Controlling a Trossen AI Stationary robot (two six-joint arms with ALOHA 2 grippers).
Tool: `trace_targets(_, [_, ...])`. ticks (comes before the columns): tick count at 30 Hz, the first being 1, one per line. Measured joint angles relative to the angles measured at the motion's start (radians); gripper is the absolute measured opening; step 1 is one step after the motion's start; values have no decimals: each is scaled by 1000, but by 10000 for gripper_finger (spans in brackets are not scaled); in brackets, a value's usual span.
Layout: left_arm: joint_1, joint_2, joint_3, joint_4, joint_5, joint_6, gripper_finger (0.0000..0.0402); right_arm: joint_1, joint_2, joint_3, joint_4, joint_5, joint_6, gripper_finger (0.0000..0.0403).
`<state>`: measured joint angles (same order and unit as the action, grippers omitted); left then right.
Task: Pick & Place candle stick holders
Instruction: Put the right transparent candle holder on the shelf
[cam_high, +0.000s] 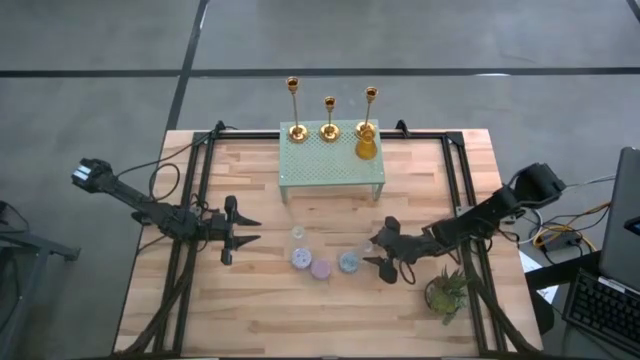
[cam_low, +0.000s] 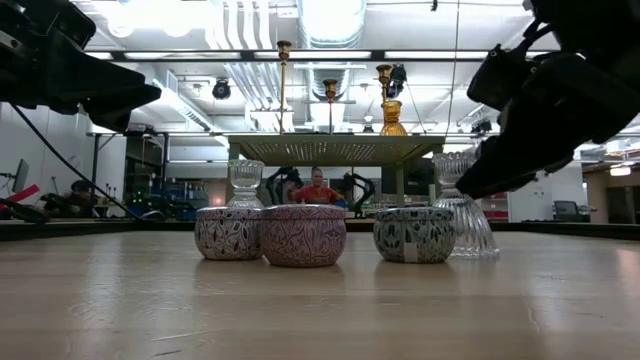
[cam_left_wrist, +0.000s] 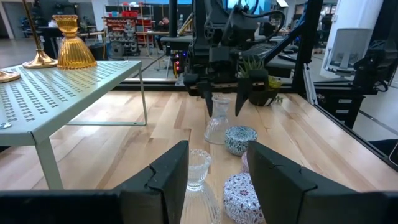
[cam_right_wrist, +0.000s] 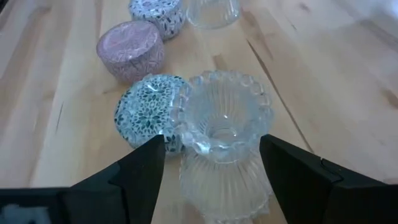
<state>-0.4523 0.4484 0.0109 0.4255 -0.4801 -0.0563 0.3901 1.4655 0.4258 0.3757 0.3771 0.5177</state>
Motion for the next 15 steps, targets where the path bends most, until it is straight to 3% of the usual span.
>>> trace_targets(15, [0, 0, 0, 0, 0, 0, 168, 0, 22, 33, 41, 112, -55, 201])
